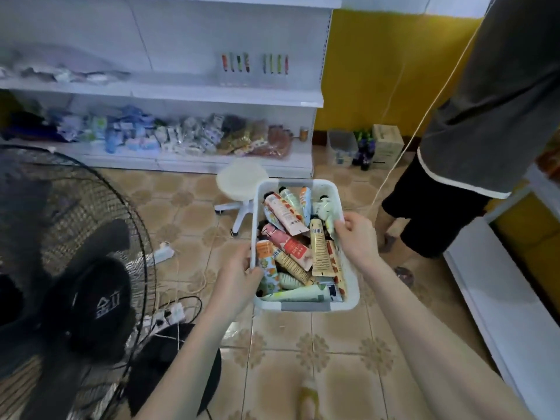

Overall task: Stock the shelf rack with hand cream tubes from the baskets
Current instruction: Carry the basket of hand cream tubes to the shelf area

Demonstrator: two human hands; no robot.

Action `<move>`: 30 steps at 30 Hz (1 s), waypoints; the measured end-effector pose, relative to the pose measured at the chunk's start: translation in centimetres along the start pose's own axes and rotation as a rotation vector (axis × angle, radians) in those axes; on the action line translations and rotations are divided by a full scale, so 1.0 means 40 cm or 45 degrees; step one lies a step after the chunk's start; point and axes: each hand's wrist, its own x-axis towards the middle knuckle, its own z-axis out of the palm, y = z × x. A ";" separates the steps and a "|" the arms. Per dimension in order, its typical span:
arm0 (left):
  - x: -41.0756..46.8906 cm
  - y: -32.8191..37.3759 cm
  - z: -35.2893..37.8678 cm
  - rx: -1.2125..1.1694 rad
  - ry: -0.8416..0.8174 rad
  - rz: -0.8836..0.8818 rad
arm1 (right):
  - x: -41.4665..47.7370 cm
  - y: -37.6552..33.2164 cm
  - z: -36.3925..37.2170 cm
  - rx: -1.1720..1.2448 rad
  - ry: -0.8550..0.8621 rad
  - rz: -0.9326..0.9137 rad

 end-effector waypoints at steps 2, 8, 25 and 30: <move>0.067 0.035 0.034 -0.014 0.009 0.003 | 0.090 0.008 -0.022 -0.015 -0.040 -0.038; 0.239 0.107 0.089 -0.018 0.127 -0.013 | 0.313 0.011 -0.028 0.051 -0.117 -0.040; 0.807 0.156 -0.117 0.024 0.296 -0.082 | 0.875 -0.232 0.262 0.055 -0.258 -0.080; 0.966 0.178 -0.216 -0.033 0.351 -0.079 | 1.030 -0.333 0.357 0.082 -0.281 -0.120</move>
